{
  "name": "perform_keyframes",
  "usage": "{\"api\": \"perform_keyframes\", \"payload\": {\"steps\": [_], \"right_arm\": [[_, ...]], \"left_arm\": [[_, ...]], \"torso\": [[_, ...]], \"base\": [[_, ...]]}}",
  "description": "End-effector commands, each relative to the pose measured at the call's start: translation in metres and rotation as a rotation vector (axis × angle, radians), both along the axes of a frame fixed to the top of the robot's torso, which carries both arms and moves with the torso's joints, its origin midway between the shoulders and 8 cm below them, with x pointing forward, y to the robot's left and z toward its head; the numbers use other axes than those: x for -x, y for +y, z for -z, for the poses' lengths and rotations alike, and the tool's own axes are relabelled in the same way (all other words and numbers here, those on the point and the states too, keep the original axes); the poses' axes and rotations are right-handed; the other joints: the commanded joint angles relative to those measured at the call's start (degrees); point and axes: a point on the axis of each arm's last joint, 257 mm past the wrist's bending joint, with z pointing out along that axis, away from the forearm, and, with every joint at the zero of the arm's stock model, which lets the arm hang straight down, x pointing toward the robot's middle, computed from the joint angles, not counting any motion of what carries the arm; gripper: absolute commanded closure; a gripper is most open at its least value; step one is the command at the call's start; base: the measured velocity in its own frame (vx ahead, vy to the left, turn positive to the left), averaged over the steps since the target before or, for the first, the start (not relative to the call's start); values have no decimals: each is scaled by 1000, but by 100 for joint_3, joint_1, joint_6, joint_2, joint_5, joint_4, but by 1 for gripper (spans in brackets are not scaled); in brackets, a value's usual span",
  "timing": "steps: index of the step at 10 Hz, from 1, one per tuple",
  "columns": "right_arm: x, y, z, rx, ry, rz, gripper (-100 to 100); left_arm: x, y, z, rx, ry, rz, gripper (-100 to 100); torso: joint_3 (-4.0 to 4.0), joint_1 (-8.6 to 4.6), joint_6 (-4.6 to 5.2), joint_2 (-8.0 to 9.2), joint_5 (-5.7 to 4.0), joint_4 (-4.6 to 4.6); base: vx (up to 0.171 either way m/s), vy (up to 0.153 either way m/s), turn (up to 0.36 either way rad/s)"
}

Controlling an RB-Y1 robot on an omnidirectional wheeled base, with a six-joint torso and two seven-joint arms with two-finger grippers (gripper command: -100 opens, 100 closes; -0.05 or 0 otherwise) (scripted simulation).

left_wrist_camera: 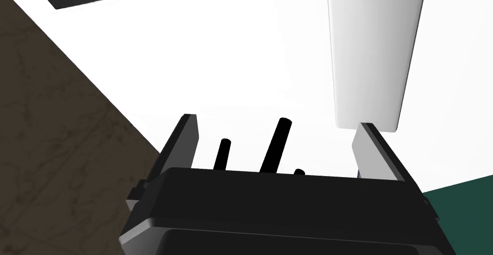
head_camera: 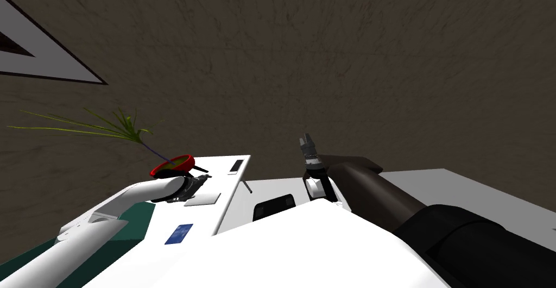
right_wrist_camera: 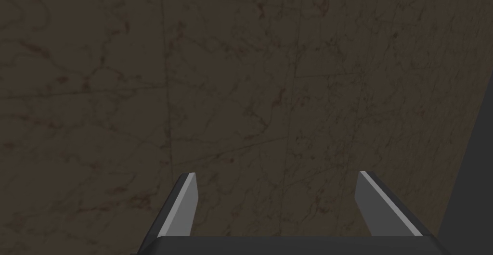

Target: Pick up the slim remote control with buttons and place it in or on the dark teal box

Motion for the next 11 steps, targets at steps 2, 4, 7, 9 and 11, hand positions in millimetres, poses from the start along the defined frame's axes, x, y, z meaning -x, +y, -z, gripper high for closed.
{"api": "perform_keyframes", "payload": {"steps": [2, 4, 7, 9, 11], "right_arm": [[0, 0, 0, 0, 0, 0, 0], [0, 0, 0, 0, 0, 0, 0], [0, 0, 0, 0, 0, 0, 0], [0, 0, 0, 0, 0, 0, 0], [0, 0, 0, 0, 0, 0, 0]], "left_arm": [[47, 1, 28, 60, 121, -70, -100], [64, 2, 36, 82, 163, -95, -100], [119, 0, 59, 149, 298, -170, -100], [140, -2, 65, 174, 349, -197, -100], [135, -2, 63, 167, 334, -189, 0]], "torso": [[-2, 0, 1, -3, 0, 0], [-1, -3, 0, -1, -1, 0], [2, -7, 2, 3, -3, 1], [-2, -9, 1, -4, -3, 0], [3, -15, 0, 6, -4, 2]], "base": [[64, 45, -95], [46, 28, -57], [48, 28, -103], [61, 22, -56], [12, 6, -7]]}}
